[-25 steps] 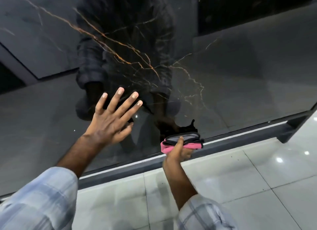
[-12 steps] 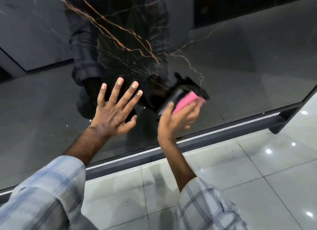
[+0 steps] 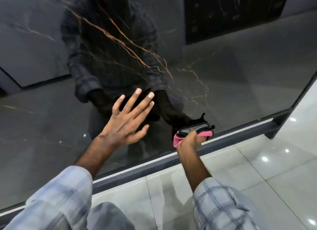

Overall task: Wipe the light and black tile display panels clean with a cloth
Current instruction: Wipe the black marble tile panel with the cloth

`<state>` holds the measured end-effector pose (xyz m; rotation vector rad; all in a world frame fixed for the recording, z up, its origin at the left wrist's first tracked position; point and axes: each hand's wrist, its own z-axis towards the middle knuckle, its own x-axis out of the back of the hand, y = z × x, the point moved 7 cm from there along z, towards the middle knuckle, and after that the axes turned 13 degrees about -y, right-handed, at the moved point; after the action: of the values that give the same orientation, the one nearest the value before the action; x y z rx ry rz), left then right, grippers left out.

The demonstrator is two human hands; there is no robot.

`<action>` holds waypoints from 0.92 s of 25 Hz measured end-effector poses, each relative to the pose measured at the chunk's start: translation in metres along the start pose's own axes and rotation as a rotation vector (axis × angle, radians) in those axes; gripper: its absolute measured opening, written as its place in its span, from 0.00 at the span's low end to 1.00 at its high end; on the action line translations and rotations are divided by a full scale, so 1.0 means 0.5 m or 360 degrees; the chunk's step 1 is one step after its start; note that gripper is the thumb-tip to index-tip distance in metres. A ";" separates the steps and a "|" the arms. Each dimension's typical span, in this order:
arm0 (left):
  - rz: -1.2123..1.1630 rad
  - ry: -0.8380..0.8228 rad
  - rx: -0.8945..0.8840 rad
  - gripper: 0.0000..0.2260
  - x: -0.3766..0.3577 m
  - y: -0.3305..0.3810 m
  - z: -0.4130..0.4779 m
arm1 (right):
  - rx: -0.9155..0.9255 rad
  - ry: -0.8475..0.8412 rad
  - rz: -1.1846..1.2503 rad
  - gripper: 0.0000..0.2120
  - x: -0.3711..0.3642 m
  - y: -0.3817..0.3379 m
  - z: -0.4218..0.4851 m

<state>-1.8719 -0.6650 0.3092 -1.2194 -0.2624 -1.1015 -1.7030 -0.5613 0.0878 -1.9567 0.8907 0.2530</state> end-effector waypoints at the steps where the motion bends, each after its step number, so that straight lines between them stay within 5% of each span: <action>1: -0.0041 0.0080 0.0037 0.32 0.037 -0.031 0.005 | 0.0069 0.0019 -0.0322 0.34 -0.019 -0.033 -0.016; 3: -0.0063 0.0249 0.0226 0.30 0.106 -0.114 0.028 | 0.0648 -0.0005 -0.0798 0.36 -0.087 -0.129 -0.088; 6: -0.0020 0.0370 0.0463 0.30 0.139 -0.190 0.058 | 0.1842 -0.0411 -0.1407 0.41 -0.225 -0.212 -0.256; 9: 0.0060 0.0437 0.0411 0.34 0.113 -0.163 0.062 | 0.2538 -0.0684 -0.1754 0.42 -0.253 -0.258 -0.275; 11: 0.0091 0.0478 0.0455 0.34 0.107 -0.163 0.062 | 0.2419 -0.0531 -0.1444 0.41 -0.229 -0.346 -0.226; 14: 0.0079 0.0511 0.0477 0.33 0.110 -0.164 0.066 | 0.1813 -0.0213 -0.0868 0.39 -0.222 -0.387 -0.202; 18: 0.0090 0.0517 0.0453 0.34 0.108 -0.158 0.063 | 0.2632 -0.0622 -0.1647 0.39 -0.278 -0.288 -0.320; 20: 0.0095 0.0503 0.0464 0.34 0.110 -0.159 0.066 | 0.2856 -0.0749 -0.1733 0.40 -0.279 -0.324 -0.317; 23: 0.0033 0.0463 0.0426 0.33 0.119 -0.160 0.067 | 0.2180 -0.0477 -0.1080 0.39 -0.267 -0.438 -0.262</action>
<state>-1.8929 -0.6634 0.4124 -0.8122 -0.1668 -1.1685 -1.6733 -0.5400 0.3738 -0.7749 0.0304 -0.3850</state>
